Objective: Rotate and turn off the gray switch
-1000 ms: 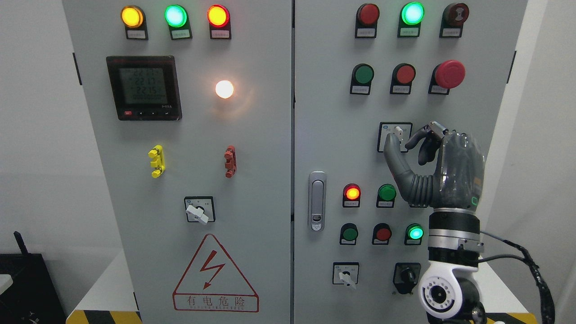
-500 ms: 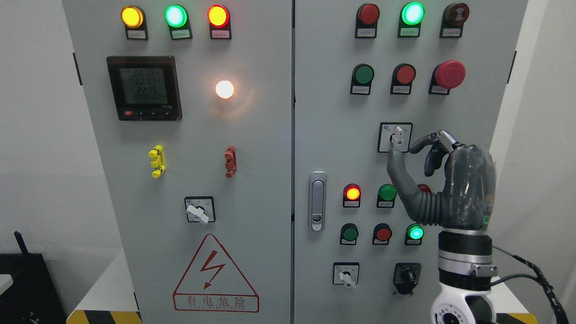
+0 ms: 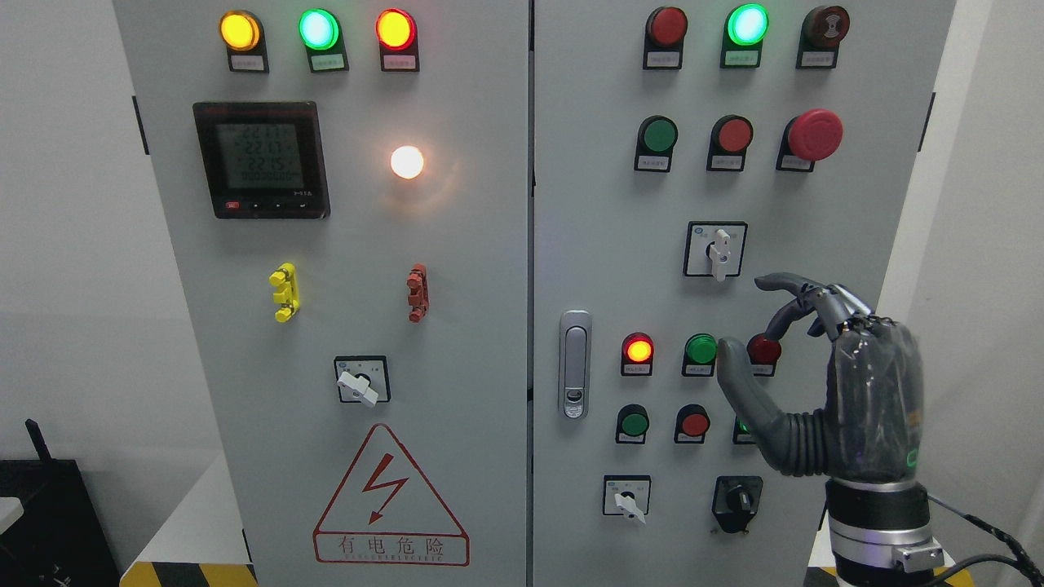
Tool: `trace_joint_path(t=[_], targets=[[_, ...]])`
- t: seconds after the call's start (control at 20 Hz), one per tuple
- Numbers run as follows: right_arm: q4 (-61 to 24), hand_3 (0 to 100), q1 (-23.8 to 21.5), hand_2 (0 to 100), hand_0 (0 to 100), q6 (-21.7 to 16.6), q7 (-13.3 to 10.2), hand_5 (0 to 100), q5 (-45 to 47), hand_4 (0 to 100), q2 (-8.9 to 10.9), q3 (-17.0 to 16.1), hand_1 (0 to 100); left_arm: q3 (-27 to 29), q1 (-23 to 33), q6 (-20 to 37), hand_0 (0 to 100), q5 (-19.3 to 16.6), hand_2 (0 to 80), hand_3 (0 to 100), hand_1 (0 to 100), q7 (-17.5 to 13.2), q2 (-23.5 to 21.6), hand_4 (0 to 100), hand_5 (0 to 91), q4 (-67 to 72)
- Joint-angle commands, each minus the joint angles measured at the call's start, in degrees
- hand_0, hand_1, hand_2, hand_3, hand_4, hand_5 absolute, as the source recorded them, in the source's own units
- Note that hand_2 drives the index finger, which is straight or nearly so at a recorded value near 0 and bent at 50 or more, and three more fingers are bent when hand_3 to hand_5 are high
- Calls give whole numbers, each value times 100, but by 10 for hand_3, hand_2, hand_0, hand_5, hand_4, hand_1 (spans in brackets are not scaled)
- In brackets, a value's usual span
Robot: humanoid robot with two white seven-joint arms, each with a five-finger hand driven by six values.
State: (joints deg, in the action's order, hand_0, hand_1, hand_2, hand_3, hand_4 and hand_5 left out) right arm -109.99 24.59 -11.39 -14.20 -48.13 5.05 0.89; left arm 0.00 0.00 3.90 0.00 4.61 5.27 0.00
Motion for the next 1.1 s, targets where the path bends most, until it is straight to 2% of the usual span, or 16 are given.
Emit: trace_joint_path(t=[0.0, 0.35, 0.55, 1.05], targets=[[-391, 106, -235, 167, 333, 5, 48, 0, 5, 0, 515, -27, 214, 44, -53, -3, 120, 114, 0, 0, 389, -4, 0, 0, 0, -149], [-558, 102, -428, 151, 302, 22, 40, 0, 5, 0, 524, -97, 233, 44, -53, -3, 120, 114, 0, 0, 389, -4, 0, 0, 0, -149], [-558, 102, -481, 150, 274, 22, 40, 0, 5, 0, 497, -106, 279, 44, -53, -12, 120, 105, 0, 0, 389, -4, 0, 0, 0, -149], [-611, 103, -604, 142, 289, 22, 13, 0, 5, 0, 436, -89, 307, 44, -53, -3, 120, 114, 0, 0, 389, -4, 0, 0, 0, -149]])
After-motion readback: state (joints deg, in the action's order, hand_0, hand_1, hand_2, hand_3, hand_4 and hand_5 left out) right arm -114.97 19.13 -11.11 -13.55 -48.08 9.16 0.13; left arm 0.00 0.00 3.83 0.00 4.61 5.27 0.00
